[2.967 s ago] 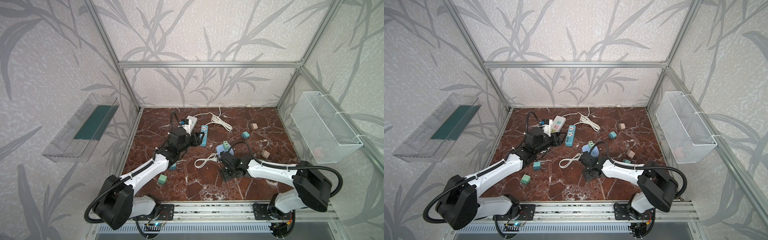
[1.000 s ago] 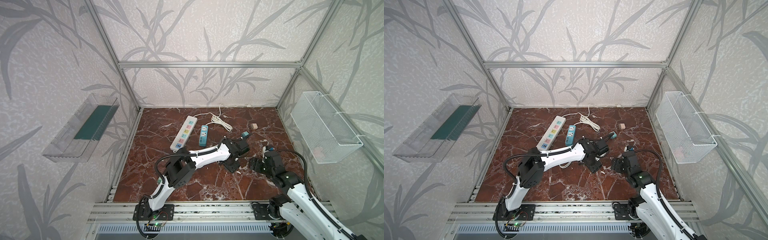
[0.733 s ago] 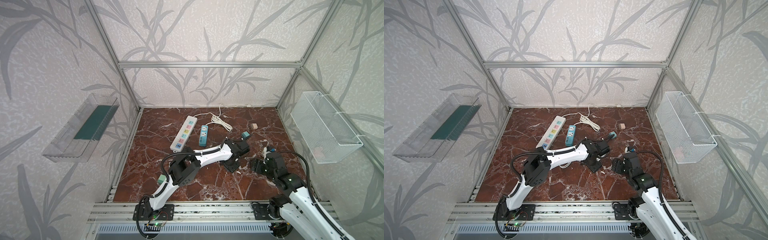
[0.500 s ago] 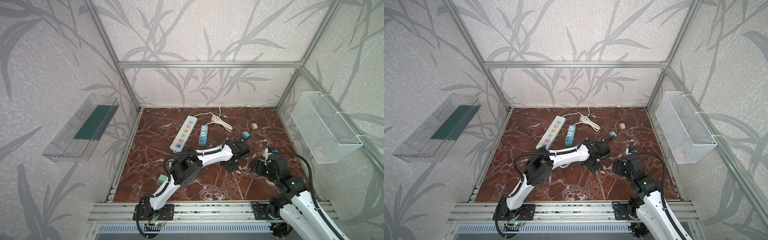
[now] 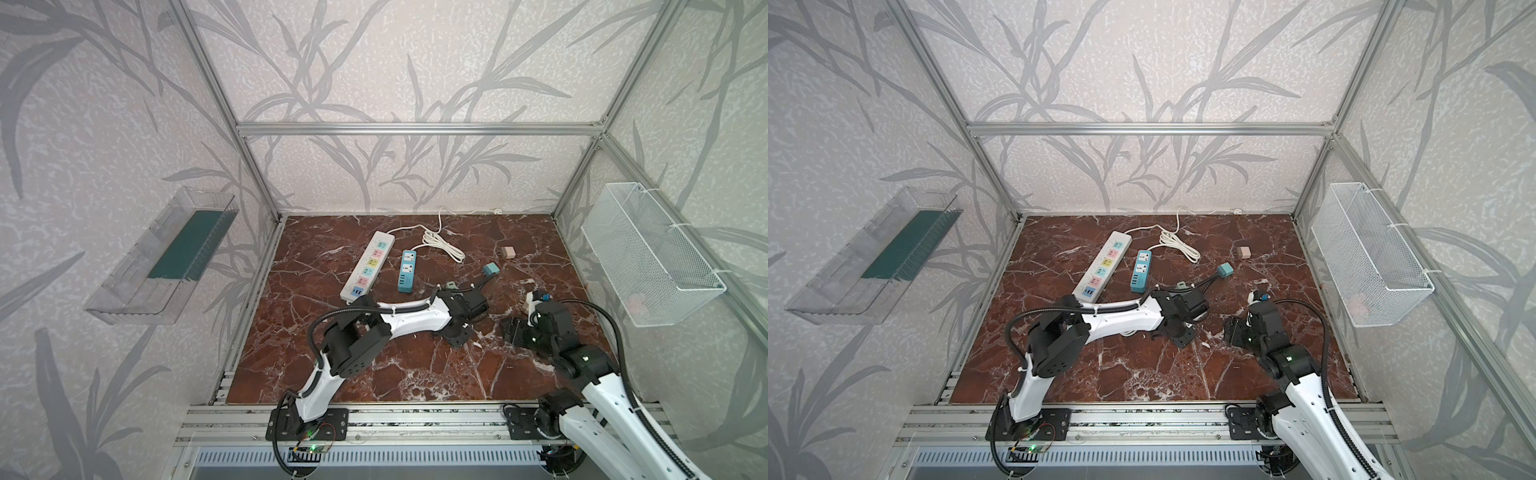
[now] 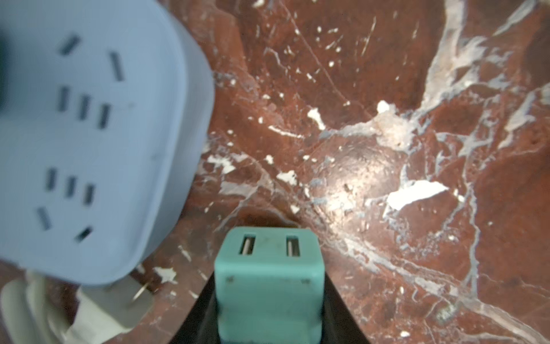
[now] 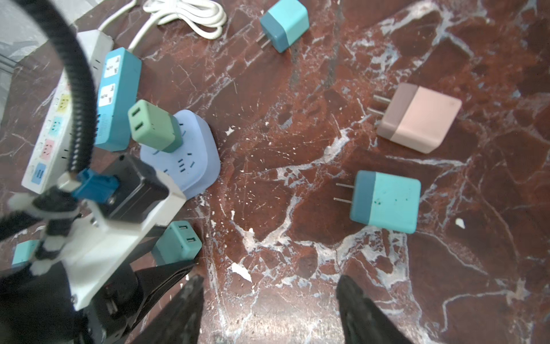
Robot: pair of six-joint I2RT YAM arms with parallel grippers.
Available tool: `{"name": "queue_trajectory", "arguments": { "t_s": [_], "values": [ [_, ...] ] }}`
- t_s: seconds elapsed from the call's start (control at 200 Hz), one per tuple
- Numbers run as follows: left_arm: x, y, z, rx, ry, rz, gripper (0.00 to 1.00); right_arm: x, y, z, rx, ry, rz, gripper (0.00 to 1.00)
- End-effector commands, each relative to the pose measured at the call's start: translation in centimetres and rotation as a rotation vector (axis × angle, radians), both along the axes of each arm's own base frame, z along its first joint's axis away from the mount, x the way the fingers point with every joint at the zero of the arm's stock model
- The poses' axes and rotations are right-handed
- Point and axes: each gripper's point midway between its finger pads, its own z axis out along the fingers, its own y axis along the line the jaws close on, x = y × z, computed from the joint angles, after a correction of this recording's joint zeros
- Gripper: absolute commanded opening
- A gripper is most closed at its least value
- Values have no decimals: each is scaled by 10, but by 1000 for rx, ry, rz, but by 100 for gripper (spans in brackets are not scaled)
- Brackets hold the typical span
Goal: Insert the plug
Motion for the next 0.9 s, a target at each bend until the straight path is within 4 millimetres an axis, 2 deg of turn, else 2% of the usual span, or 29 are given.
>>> {"name": "queue_trajectory", "arguments": {
  "t_s": [0.0, 0.11, 0.205, 0.35, 0.465, 0.555, 0.71, 0.895],
  "values": [
    [34, -19, 68, -293, -283, 77, 23, 4, 15, 22, 40, -13, 81, 70],
    [40, -15, 103, -514, -474, 71, 24, 11, 31, 37, 47, 17, 173, 66],
    [35, -17, 129, -611, -531, 27, 25, 19, 38, 58, 55, 14, 206, 59],
    [22, -20, 143, -744, -543, -19, 26, 27, 52, 85, 91, -18, 252, 53],
    [4, -24, 158, -915, -540, -69, 25, 25, 62, 97, 45, 17, 351, 52],
    [-8, -26, 164, -982, -552, -122, 25, 19, 68, 97, 43, 67, 411, 52],
    [-23, -33, 161, -992, -577, -217, 25, 12, 80, 96, 43, 111, 479, 52],
    [-28, -36, 157, -1012, -626, -250, 25, 8, 100, 94, 11, 153, 576, 55]
  ]
}}
